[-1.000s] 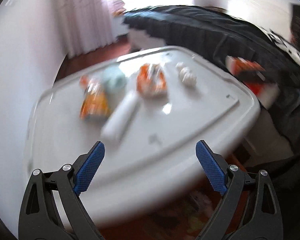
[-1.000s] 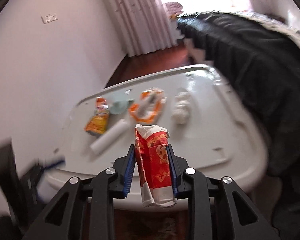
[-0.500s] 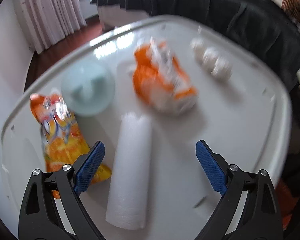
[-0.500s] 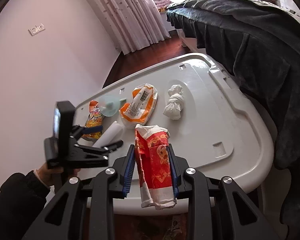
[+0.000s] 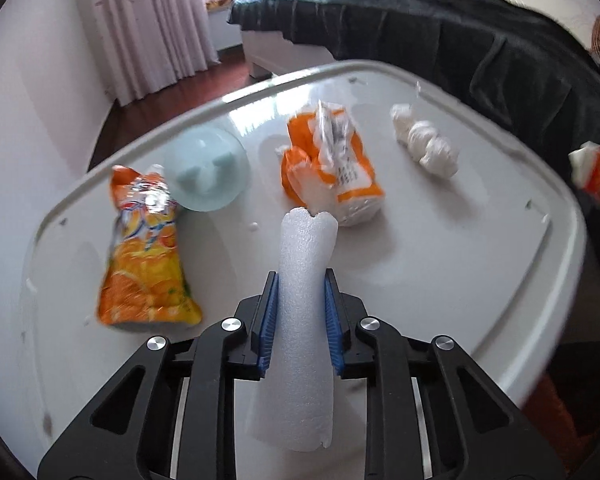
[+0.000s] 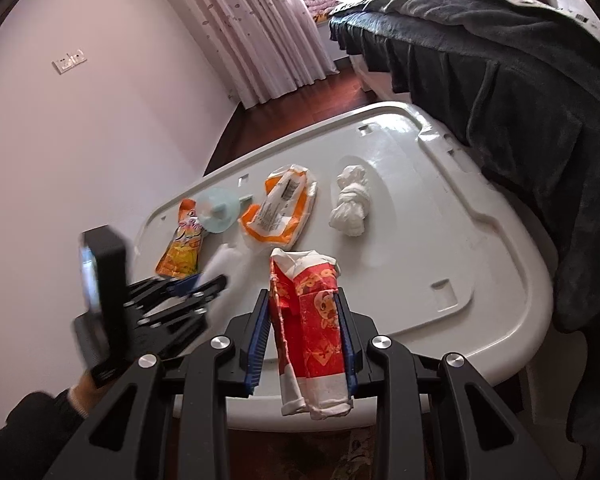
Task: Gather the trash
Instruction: 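Grasp the white foam tube with the left tool while the right tool holds the carton, then carry the carton and foam tube over the bin and release both, then grasp the white knotted plastic bag with the right tool, then grasp the orange Cici drink pouch with the left tool while the right tool holds the bag, then carry the plastic bag and drink pouch over the bin and release both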
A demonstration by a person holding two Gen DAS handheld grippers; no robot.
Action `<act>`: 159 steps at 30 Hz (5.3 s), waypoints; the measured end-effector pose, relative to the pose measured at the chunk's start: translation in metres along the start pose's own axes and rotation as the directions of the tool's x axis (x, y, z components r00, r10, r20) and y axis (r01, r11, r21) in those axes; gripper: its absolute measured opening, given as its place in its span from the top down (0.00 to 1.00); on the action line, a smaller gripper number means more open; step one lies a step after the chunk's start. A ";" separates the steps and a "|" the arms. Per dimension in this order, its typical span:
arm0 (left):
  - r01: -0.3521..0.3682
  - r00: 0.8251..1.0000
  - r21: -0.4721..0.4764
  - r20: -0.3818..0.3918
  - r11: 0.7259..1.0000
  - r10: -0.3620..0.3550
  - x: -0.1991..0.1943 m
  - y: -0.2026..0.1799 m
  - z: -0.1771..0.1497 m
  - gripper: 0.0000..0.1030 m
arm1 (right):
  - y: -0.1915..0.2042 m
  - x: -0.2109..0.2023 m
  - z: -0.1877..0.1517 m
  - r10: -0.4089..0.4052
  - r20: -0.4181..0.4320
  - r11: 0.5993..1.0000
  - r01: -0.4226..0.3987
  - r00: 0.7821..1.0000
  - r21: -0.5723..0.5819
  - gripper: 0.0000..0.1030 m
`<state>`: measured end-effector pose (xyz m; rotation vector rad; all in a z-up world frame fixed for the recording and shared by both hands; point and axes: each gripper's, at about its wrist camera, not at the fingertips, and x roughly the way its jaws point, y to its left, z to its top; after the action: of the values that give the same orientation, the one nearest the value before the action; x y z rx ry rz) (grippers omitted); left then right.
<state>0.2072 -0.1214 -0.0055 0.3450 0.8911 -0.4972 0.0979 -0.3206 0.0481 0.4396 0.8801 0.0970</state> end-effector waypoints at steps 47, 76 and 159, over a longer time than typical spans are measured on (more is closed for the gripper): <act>-0.180 0.983 -0.347 -0.102 0.920 0.154 -0.160 -0.058 -0.245 0.15 | 0.043 -0.022 -0.202 -0.083 -0.169 0.983 0.052 0.982 -0.177 0.44; -0.111 0.994 -0.399 -0.056 0.910 0.097 -0.158 -0.054 -0.238 0.15 | 0.020 -0.004 -0.070 -0.042 -0.198 0.996 0.026 0.979 -0.083 0.25; -0.197 0.980 -0.362 -0.051 0.911 0.192 -0.182 -0.042 -0.213 0.65 | 0.061 -0.033 -0.144 0.093 -0.107 0.981 -0.109 0.990 -0.159 0.70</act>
<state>-0.0502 -0.0045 0.0131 0.0931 0.9320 -0.1370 -0.0273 -0.2255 0.0167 0.3265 0.9390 0.2849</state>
